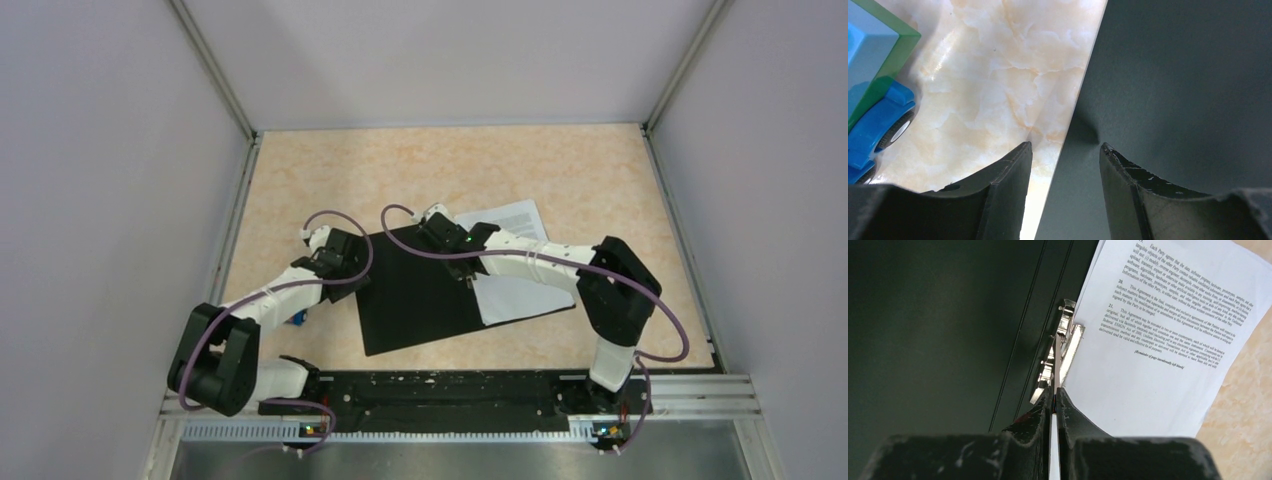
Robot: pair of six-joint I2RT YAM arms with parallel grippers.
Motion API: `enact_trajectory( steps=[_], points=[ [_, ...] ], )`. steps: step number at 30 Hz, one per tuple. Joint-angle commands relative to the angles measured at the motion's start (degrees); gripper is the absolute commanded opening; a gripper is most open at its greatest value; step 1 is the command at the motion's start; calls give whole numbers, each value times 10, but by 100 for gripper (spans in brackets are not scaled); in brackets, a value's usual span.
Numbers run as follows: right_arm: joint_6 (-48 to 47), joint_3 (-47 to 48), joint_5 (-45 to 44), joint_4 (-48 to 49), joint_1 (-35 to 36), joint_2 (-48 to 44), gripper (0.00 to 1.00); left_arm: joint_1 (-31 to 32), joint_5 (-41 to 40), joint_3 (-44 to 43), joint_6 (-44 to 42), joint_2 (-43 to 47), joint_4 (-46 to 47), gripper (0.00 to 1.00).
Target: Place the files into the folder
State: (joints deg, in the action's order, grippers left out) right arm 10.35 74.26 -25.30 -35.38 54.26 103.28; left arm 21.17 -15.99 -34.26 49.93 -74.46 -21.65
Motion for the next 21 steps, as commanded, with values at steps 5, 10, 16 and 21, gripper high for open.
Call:
enact_trajectory(
  steps=[5, 10, 16, 21],
  points=[
    [25, -42, 38, 26, -1, -39, 3, -1, 15, 12, 24, -39, -21, 57],
    [25, -38, 43, 27, -4, -50, 5, -1, 17, 9, 20, -43, -21, 57],
    [16, -17, 47, 19, -5, -54, 10, -1, 20, 0, 1, -49, -22, 57],
    [13, -3, 42, 10, -5, -52, 12, -1, 16, 0, -5, -47, -25, 57]
  ],
)
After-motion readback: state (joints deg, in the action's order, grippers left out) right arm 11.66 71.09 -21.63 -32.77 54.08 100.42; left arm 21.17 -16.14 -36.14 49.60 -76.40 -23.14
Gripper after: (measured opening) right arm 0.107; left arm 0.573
